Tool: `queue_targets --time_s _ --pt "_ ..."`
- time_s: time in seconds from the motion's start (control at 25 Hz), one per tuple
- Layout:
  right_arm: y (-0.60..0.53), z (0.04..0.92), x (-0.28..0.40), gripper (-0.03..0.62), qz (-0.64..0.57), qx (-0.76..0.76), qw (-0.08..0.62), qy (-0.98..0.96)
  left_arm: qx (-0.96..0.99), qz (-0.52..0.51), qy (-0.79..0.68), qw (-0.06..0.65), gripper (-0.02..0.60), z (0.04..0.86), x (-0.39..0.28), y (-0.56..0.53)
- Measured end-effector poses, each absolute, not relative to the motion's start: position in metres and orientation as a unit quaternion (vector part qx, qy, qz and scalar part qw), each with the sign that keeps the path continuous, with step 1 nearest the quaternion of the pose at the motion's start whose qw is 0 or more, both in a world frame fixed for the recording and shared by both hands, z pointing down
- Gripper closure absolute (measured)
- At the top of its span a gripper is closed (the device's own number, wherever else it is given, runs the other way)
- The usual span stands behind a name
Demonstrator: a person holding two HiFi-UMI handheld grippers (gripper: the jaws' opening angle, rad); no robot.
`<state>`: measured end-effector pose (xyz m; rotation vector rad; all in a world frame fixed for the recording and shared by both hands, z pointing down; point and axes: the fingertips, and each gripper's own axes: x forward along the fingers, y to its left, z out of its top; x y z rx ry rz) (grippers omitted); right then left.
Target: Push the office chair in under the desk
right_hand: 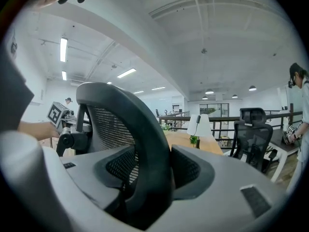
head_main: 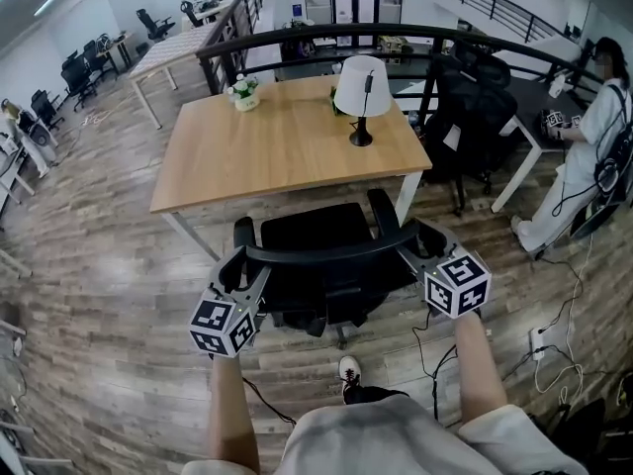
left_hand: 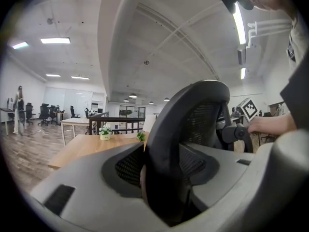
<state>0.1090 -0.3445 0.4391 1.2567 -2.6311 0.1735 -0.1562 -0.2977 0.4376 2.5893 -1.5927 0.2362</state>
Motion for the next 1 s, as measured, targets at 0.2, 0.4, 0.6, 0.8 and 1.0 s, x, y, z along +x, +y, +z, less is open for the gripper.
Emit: queue_targets --time_s 0.2,0.4,0.6,0.8,1.0 --pt "-0.378 0.441 0.092 0.345 0.059 0.413 0.110 -0.902 0.842 0.083 -0.531 0.053 0.356 0.440 -0.173 -0.332" --pt "-0.404 0.439 0.072 0.345 0.054 0.400 0.107 -0.909 0.830 0.072 -0.551 0.050 0.354 0.438 -0.194 -0.357" --pt "-0.426 0.440 0.055 0.344 0.054 0.402 0.108 -0.908 0.828 0.070 -0.554 0.048 0.353 0.438 -0.212 -0.381" --pt "-0.445 0.438 0.037 0.344 0.050 0.407 0.105 -0.906 0.833 0.062 -0.548 0.047 0.348 0.436 -0.231 -0.402" --pt "-0.467 0.437 0.019 0.344 0.051 0.416 0.102 -0.902 0.839 0.058 -0.539 0.045 0.345 0.436 -0.249 -0.425"
